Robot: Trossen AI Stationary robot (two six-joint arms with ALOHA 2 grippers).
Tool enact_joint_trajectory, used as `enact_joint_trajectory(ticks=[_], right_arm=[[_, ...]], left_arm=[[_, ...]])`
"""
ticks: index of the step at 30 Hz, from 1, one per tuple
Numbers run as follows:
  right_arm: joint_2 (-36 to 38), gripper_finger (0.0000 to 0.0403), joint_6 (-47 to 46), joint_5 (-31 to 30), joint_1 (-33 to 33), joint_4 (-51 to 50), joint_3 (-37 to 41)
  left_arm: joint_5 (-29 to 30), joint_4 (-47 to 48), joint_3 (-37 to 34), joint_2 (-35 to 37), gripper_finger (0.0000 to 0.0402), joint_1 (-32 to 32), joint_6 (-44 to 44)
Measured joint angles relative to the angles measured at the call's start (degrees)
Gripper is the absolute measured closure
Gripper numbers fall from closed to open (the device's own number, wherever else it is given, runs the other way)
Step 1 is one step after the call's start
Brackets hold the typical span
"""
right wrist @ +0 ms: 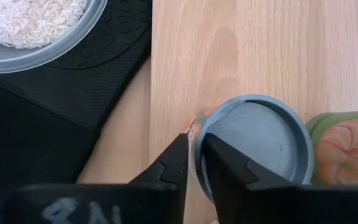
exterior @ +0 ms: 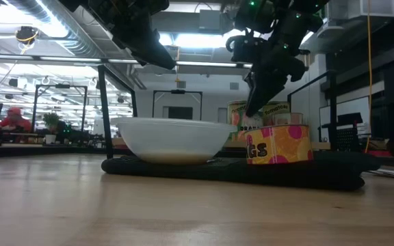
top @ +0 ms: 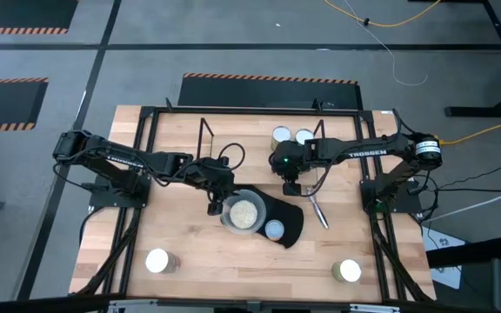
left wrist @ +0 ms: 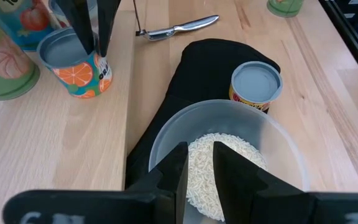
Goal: Pick and place cans onto a shelf
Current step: Put the small canned oranges on the shelf, then put the canned peaches on the shelf
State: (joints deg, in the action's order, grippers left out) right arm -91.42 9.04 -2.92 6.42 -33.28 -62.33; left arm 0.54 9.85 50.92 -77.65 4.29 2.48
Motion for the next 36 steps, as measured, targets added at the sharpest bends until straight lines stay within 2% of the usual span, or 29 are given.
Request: enact_joint_trajectory(ticks=[8,14,18,21,25,29,32,36], right_arm=[[-0.04,0.0304,0.00,0.04,-0.04,0.02,0.00],[-0.04,0.0302,-0.49,0.04,-0.02,-0.39,-0.42],[-0.04,0.0302,-1.34,0.07,-0.16,-3.51,-3.68],[-0.04,0.0302,-1.34,0.04,-0.64,-6.46,-6.51],[0.00,0.0302,-1.15,0.11,-1.60,-6.76,-8.78],[0.00,0.0302,-1.07,0.24,-1.88,-6.98,-9.01],[0.00,0.0302,-1.07,0.20,-1.86,-7.02,-8.77],[0.00,0.0302,-1.07,0.20,-1.84,-7.61,-8.68]], left_arm=[[0.00,0.00,0.00,0.00,0.0333,0.00,0.00],[0.00,-0.02,0.00,0.00,0.0333,0.00,0.42],[-0.24,0.22,0.63,-0.02,0.0333,0.22,3.76],[-3.33,1.96,3.81,-0.02,0.0333,1.28,6.54],[-5.83,12.28,11.98,-0.02,0.0333,4.89,13.36],[-1.43,27.40,21.88,-0.02,0.0333,10.82,22.50],[2.15,39.70,29.09,0.03,0.0333,15.74,33.94],[0.65,51.73,34.79,0.04,0.0333,22.37,52.45]])
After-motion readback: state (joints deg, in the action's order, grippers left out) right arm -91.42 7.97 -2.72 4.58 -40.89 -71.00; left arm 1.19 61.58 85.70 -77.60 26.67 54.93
